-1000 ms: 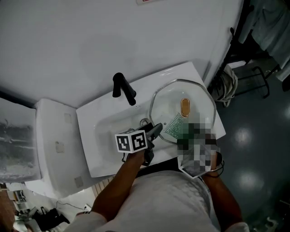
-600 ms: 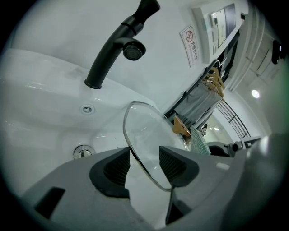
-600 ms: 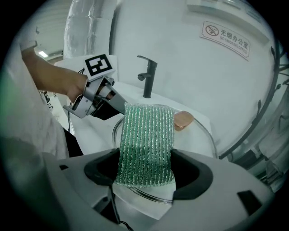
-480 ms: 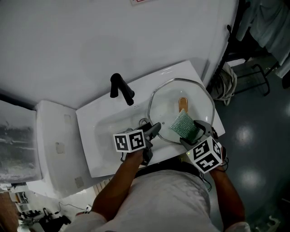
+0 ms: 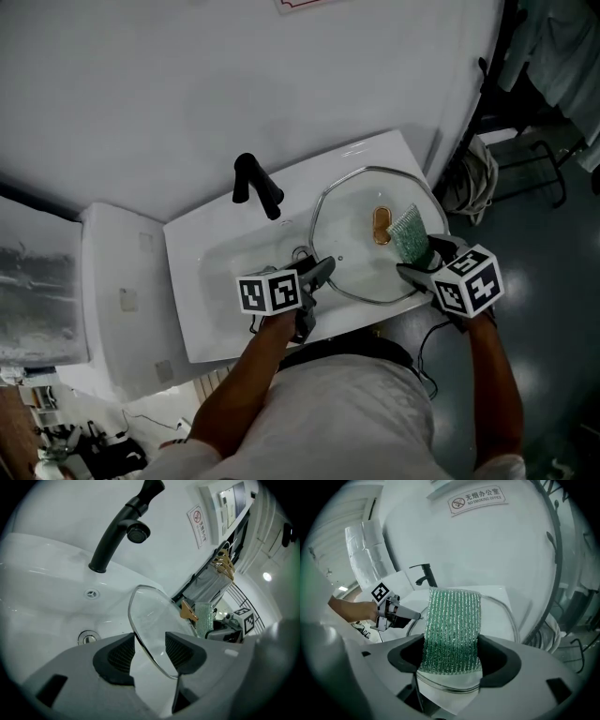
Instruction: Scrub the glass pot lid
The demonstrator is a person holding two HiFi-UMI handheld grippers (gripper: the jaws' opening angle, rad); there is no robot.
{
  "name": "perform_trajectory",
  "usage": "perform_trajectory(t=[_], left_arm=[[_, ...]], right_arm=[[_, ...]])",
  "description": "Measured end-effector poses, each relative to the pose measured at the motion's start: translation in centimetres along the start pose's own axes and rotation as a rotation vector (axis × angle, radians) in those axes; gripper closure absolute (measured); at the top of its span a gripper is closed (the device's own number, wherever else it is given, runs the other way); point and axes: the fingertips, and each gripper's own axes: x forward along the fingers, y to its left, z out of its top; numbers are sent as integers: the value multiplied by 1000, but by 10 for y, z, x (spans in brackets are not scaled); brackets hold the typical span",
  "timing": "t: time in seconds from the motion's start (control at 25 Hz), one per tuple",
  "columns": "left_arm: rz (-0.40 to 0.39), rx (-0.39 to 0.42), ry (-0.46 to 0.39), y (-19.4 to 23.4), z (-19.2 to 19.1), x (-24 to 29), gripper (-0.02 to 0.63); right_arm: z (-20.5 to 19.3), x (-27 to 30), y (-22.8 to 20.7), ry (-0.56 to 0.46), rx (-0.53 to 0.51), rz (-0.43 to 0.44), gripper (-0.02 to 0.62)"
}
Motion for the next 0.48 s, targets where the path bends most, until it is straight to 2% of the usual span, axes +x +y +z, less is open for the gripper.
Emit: perform_trajectory(t=[0.24, 0.48], left_arm=[[10, 4, 18, 0, 1, 0, 391], [19, 21, 33, 0, 0, 0, 390]], right_arm=[[1, 0, -16, 43, 59, 33, 248], [2, 0, -25, 44, 84, 42, 247]])
